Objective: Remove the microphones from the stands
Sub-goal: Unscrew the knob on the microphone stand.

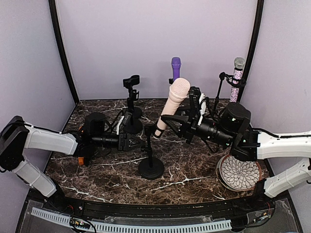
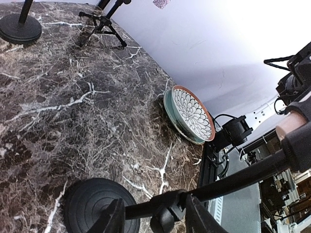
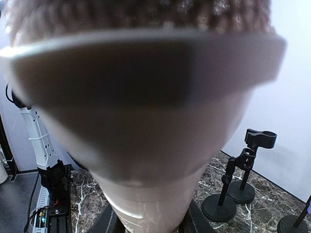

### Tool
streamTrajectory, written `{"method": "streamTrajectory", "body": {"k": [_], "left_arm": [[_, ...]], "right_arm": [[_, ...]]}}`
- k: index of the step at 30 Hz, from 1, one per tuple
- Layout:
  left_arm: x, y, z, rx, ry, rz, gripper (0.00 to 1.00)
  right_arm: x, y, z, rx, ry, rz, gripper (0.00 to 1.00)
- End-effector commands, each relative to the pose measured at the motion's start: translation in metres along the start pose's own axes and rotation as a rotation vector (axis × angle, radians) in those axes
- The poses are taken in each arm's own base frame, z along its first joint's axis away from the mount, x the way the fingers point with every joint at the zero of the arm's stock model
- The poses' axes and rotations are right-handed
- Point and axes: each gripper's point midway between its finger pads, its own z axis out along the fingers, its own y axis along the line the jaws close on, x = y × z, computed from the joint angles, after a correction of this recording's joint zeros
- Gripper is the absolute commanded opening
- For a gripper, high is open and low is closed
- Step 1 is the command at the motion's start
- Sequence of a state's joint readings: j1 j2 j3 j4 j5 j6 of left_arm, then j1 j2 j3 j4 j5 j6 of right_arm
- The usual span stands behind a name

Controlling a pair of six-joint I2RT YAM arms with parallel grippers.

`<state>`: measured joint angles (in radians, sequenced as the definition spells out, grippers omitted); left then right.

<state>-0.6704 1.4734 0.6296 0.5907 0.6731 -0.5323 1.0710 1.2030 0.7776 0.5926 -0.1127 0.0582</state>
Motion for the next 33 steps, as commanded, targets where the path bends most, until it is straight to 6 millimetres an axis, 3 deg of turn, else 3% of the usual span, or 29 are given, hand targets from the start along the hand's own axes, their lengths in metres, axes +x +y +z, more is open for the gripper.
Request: {"method": "streamTrajectory", "body": {"k": [1,10,22,24,28,33], "left_arm": [[-0.012,-0.004,0.002,-0.007,0.003,-0.013,0.44],[-0.009,-0.005,0.006,0.003,0.047,-0.041,0.29],[0.006,-0.008,0.013,0.019,0.111,-0.049,0.32],[0.007,-0.006,0.014,0.009,0.112,-0.060,0.28],[0.012,0.001,0.016,-0.012,0.121,-0.126,0.13],[0.020,0.006,0.017,-0.037,0.143,-0.223,0.09]], "right_arm": [[0.000,0.004,0.003,-0.030,-0.007,0.021,0.19],[0.004,0.002,0.003,-0.021,0.004,0.021,0.19],[0.006,0.000,0.004,-0.009,0.009,0.021,0.18],[0.006,0.000,0.003,-0.008,0.008,0.021,0.18],[0.006,0.000,0.004,-0.008,0.011,0.021,0.18],[0.008,-0.002,0.004,-0.001,0.017,0.022,0.18]]}}
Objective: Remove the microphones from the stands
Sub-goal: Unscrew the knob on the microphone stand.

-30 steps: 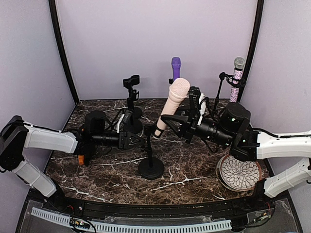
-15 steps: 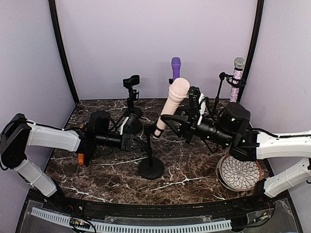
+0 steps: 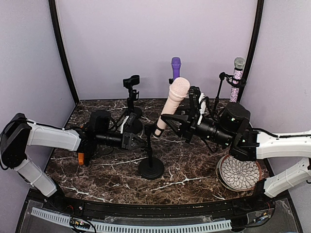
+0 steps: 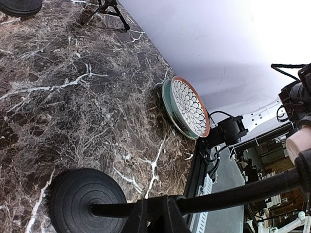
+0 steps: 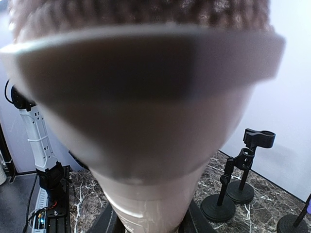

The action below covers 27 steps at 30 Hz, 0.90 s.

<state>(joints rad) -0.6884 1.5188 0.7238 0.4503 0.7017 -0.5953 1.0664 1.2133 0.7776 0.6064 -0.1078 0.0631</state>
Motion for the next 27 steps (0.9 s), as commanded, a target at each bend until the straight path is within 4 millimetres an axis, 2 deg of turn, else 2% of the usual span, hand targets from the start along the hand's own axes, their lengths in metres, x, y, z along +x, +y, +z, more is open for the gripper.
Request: {"method": "streamTrajectory", "body": {"k": [1,7,15,21,23,25,26,27], "left_arm": [[0.019,0.012,0.006,-0.046,0.067,-0.131,0.08],[0.033,0.011,0.009,-0.034,0.129,-0.264,0.05],[0.056,0.014,0.014,-0.068,0.244,-0.321,0.05],[0.061,0.014,0.014,-0.074,0.298,-0.322,0.06],[0.057,0.013,0.013,-0.083,0.296,-0.285,0.07],[0.046,0.016,0.011,-0.132,0.270,-0.225,0.11],[0.041,0.024,0.007,-0.203,0.250,-0.200,0.18],[0.027,0.020,0.003,-0.222,0.215,-0.132,0.30]], "right_arm": [[0.007,0.002,0.003,-0.011,0.021,0.018,0.18],[0.007,0.002,0.003,-0.013,0.025,0.020,0.18],[0.009,0.001,0.002,-0.005,0.026,0.025,0.18],[0.009,0.000,0.001,0.001,0.021,0.030,0.18],[0.010,-0.001,0.000,0.005,0.020,0.032,0.18],[0.009,-0.001,-0.001,0.009,0.017,0.033,0.18],[0.009,-0.002,-0.002,0.012,0.014,0.032,0.18],[0.008,-0.002,-0.002,0.016,0.012,0.034,0.17]]}}
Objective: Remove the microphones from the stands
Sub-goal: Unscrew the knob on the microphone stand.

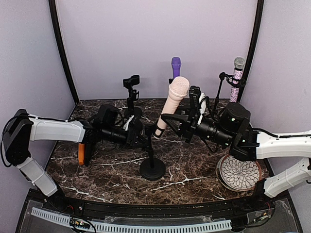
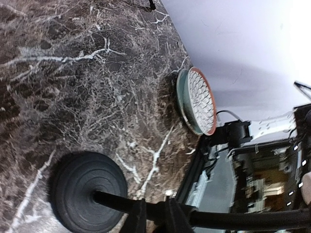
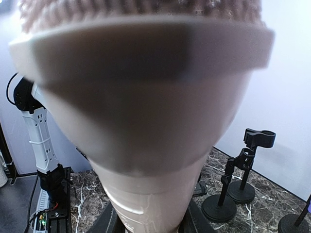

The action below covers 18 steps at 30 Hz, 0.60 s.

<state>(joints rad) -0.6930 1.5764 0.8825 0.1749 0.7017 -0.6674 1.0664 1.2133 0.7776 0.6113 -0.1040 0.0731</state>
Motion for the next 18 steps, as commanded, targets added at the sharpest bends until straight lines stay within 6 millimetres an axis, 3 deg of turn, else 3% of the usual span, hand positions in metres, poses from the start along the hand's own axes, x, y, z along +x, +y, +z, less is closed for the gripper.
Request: {"method": "streamTrajectory", "body": {"k": [1,2,3,4,5,6,7,8,13,18], "left_arm": [[0.015,0.026,-0.009,-0.236,0.039,0.078,0.36],[0.004,0.019,-0.019,-0.258,-0.010,0.152,0.46],[-0.013,0.016,-0.032,-0.313,-0.096,0.204,0.51],[-0.017,0.018,-0.039,-0.345,-0.131,0.255,0.60],[-0.033,0.010,-0.054,-0.374,-0.226,0.310,0.62],[-0.031,0.016,-0.059,-0.403,-0.247,0.360,0.65],[-0.044,0.002,-0.073,-0.398,-0.341,0.424,0.66],[-0.035,0.009,-0.074,-0.412,-0.338,0.475,0.66],[-0.017,-0.027,-0.092,-0.263,-0.457,0.791,0.67],[0.012,-0.045,-0.080,-0.237,-0.419,1.020,0.70]], "right_arm": [[0.009,-0.002,-0.003,0.014,0.017,0.024,0.18],[0.008,-0.003,-0.004,0.018,0.014,0.024,0.18],[0.008,-0.003,-0.004,0.020,0.013,0.024,0.17],[0.007,-0.003,-0.005,0.021,0.011,0.022,0.17],[0.007,-0.004,-0.006,0.026,0.011,0.021,0.17],[0.007,-0.004,-0.006,0.029,0.012,0.017,0.17],[0.007,-0.005,-0.007,0.032,0.013,0.012,0.17],[0.006,-0.005,-0.007,0.028,0.013,0.005,0.17],[-0.002,-0.005,-0.012,-0.045,-0.007,-0.009,0.17],[-0.009,-0.013,-0.016,-0.089,-0.005,-0.018,0.14]]}}
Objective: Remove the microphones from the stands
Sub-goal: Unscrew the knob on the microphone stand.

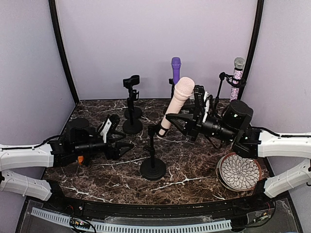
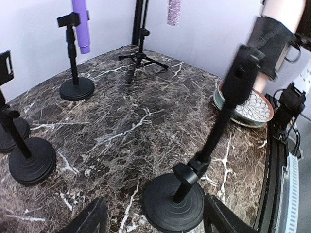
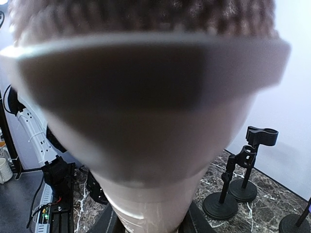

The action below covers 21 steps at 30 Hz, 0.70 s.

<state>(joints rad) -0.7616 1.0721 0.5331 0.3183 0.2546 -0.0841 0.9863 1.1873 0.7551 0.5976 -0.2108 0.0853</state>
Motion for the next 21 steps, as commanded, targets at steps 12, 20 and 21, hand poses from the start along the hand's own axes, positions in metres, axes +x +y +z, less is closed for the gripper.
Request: {"method": "streamTrajectory", "body": {"k": [12,20,21], "left_arm": [[0.013,-0.049,0.034,0.000,-0.019,0.707,0.69],[0.015,-0.051,0.052,-0.001,-0.032,0.764,0.53],[0.017,-0.052,0.054,0.006,-0.029,0.762,0.52]], "right_arm": [[-0.013,-0.002,-0.009,-0.152,0.005,0.010,0.13],[-0.009,-0.006,-0.011,-0.138,0.002,0.024,0.13],[-0.009,-0.007,-0.011,-0.137,0.003,0.025,0.13]]}}
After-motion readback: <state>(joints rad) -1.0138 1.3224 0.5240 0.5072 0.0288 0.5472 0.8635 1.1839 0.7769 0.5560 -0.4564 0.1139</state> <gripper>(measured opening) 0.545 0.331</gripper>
